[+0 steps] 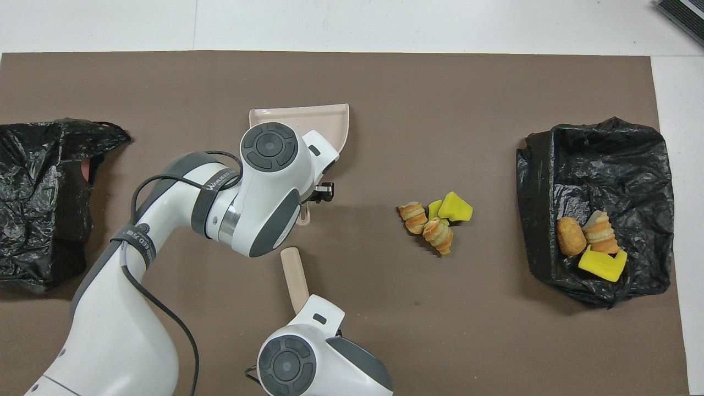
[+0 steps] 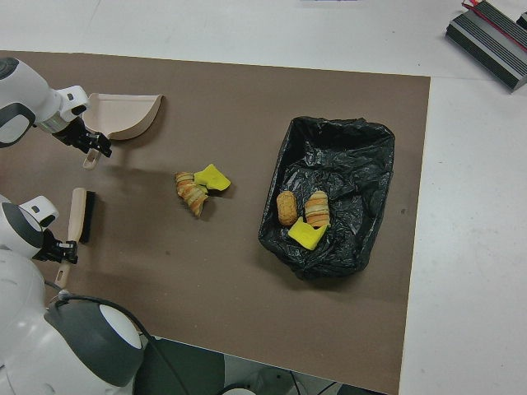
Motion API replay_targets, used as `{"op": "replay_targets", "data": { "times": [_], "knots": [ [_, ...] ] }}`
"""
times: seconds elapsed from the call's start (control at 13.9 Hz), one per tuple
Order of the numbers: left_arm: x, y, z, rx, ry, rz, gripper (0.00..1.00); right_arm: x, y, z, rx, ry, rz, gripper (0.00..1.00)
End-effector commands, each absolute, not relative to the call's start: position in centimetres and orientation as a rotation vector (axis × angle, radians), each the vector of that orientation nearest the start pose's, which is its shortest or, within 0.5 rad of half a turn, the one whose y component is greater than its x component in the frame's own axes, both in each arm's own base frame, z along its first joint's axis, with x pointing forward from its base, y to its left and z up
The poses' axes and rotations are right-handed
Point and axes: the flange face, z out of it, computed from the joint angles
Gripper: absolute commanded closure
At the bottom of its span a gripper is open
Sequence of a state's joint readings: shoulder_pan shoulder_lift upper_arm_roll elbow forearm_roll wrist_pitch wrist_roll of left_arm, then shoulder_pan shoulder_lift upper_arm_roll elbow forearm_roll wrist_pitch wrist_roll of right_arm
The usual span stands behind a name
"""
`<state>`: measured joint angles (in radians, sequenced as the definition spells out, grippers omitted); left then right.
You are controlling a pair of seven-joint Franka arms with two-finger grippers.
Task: Sweep and dump trash in bin
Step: 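Grasp the dustpan with the left gripper while the right gripper grasps the brush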
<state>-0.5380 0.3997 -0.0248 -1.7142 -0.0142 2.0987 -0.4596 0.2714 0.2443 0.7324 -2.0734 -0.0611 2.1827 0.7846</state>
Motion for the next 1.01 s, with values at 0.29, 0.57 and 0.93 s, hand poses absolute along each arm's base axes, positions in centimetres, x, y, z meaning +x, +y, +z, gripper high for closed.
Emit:
{"op": "replay_targets", "data": {
  "times": [0.29,0.57,0.93],
  "knots": [
    [56.2,-33.4,37.4,-3.131,0.149,0.005,1.0,33.0,42.4,40.2,-3.229,-0.251,0.246,1.0],
    [58.3,-29.5,40.7,-3.103,0.341,0.021,1.0,36.3,35.6,43.1,-3.273,-0.131,0.278,1.0],
    [58.7,-23.2,44.5,-2.943,0.876,0.162,1.0,41.7,27.1,44.2,-3.316,0.027,0.273,1.0]
  ]
}}
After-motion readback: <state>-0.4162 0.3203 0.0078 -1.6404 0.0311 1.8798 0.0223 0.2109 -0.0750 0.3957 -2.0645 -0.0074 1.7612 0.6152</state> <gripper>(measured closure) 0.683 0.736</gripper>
